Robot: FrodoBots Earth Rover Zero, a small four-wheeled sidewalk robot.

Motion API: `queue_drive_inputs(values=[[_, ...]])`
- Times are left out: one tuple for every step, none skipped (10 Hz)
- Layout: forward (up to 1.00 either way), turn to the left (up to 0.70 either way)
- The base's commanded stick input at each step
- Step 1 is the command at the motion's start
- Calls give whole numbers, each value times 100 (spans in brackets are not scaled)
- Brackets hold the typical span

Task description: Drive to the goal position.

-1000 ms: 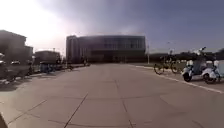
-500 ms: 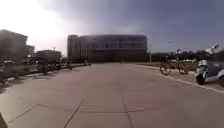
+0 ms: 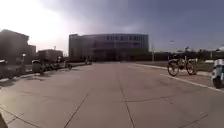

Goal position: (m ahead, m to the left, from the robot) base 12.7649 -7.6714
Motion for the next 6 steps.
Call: queue_drive_inputs(values=[[100, 1], [100, 1], [100, 1], [100, 1], [100, 1], [100, 1]])
